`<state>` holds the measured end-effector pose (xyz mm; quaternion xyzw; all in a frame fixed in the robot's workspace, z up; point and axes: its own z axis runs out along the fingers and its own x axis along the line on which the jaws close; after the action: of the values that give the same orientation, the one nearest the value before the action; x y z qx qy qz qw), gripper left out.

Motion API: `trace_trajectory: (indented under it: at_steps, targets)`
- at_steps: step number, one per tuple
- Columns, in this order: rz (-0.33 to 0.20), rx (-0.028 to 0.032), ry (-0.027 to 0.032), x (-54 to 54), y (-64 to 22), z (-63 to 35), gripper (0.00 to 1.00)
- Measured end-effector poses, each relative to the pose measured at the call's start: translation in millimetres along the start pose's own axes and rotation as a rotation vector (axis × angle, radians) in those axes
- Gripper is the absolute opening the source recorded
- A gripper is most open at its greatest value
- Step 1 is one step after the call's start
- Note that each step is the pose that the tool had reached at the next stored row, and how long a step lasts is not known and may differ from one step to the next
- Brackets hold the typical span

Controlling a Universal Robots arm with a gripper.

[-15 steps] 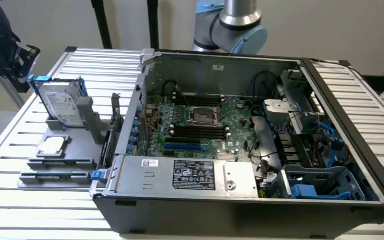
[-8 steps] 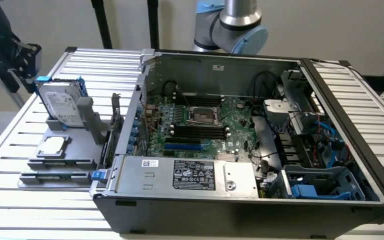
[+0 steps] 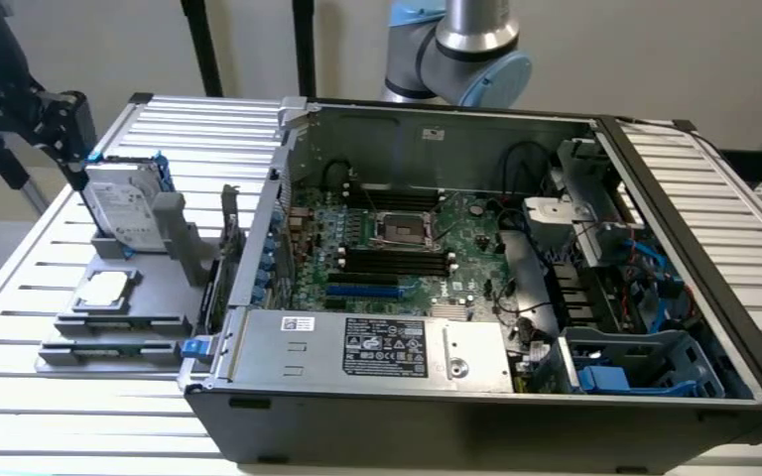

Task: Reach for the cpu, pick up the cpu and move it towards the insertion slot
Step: 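Pick up the cpu and move it towards the insertion slot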

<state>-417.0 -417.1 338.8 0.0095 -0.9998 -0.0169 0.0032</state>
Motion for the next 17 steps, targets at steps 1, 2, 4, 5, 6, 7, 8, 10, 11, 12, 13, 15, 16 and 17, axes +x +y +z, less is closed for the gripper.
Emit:
trace_trajectory:
  at_steps: [1, 2, 4, 5, 6, 7, 8, 10, 11, 12, 13, 15, 16, 17]
  targets:
    - [0.000, 0.0000, 0.0000, -0.1, -0.4, 1.8, 0.65]
    - [0.000, 0.0000, 0.0001, 0.0, -0.9, 3.6, 0.65]
    - [0.000, 0.0000, 0.0000, 0.0, -2.1, 7.2, 0.65]
    - [0.000, -0.0001, -0.0001, 0.0, -3.0, 9.0, 0.65]
    - [0.000, -0.0001, -0.0001, 0.0, -3.9, 10.7, 0.65]
    - [0.000, 0.0000, 0.0000, 0.0, -5.0, 12.5, 0.65]
    - [0.000, 0.0000, 0.0001, 0.0, -6.1, 14.3, 0.65]
    - [0.000, 0.0001, 0.0001, 0.1, -8.4, 17.8, 0.65]
    - [0.000, 0.0000, 0.0001, 0.1, -9.5, 19.6, 0.65]
    - [0.000, 0.0000, 0.0001, 0.1, -10.7, 21.4, 0.65]
    - [0.000, 0.0000, 0.0001, 0.1, -11.8, 23.1, 0.65]
    - [0.000, 0.0000, 0.0000, 0.1, -14.2, 26.8, 0.65]
    - [0.000, 0.0000, 0.0000, 0.1, -15.3, 28.6, 0.65]
    - [0.000, 0.0000, 0.0001, 0.1, -16.5, 30.3, 0.65]
